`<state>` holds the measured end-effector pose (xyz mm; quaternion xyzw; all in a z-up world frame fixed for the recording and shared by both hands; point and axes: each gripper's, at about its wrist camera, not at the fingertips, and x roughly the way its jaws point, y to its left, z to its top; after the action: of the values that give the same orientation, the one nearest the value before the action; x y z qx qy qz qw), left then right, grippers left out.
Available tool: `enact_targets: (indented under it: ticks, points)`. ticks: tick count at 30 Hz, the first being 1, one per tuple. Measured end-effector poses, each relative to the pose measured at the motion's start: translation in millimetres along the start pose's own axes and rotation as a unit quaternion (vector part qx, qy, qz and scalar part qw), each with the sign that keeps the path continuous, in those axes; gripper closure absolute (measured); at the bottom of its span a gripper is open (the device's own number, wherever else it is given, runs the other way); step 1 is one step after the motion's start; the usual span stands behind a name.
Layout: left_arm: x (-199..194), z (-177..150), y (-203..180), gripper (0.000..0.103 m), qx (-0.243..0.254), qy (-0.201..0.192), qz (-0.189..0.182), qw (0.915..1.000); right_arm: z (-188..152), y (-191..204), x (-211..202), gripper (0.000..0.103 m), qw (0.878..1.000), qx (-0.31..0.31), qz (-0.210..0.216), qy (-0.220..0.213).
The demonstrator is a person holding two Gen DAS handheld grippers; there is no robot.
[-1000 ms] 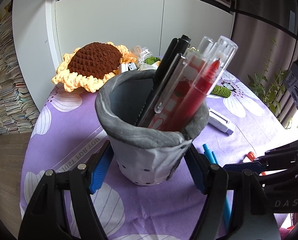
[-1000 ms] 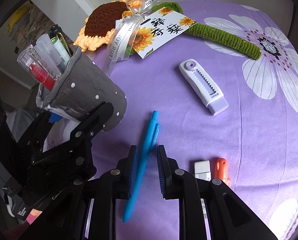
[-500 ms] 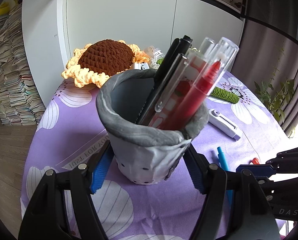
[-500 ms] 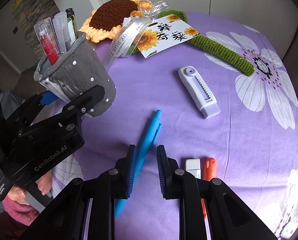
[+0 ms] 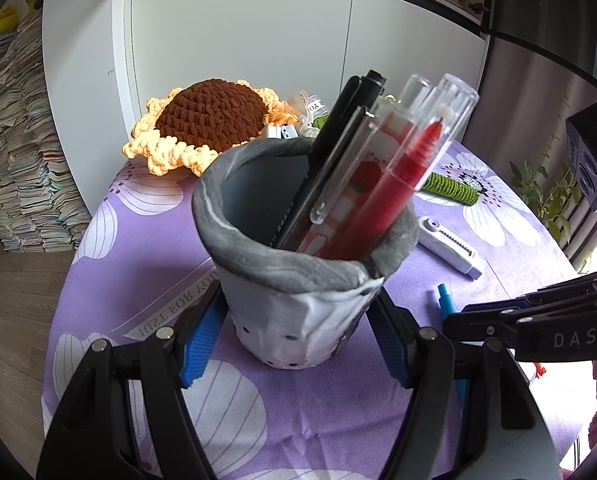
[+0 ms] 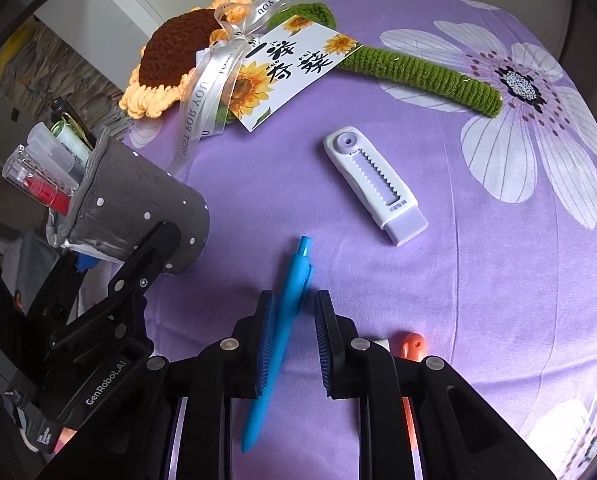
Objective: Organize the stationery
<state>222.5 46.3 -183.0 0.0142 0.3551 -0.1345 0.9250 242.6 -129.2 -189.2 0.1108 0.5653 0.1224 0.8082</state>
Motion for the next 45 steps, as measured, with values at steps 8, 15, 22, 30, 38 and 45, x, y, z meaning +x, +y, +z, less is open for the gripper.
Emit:
enact_targets:
  ticks: [8,15,22,30,38,45]
  points:
    - [0,0,0,0.034,0.0,0.0,0.0,1.0,15,10,6,0.084,1.0,-0.006,-0.028,-0.001]
    - [0,0,0,0.034,0.0,0.0,0.0,1.0,16,12,1,0.086,1.0,-0.012,-0.013,-0.007]
    - [0,0,0,0.034,0.0,0.0,0.0,1.0,5,13,-47,0.086,0.998,-0.03,0.009,-0.059]
    - [0,0,0,0.034,0.0,0.0,0.0,1.0,2,16,-63,0.086,0.997,-0.036,0.007,-0.065]
    - [0,0,0,0.034,0.0,0.0,0.0,1.0,-1,20,-14,0.086,1.0,-0.023,0.017,0.005]
    - [1,0,0,0.035,-0.002,0.0,0.0,1.0,-2,27,4,0.083,0.999,-0.021,0.015,0.02]
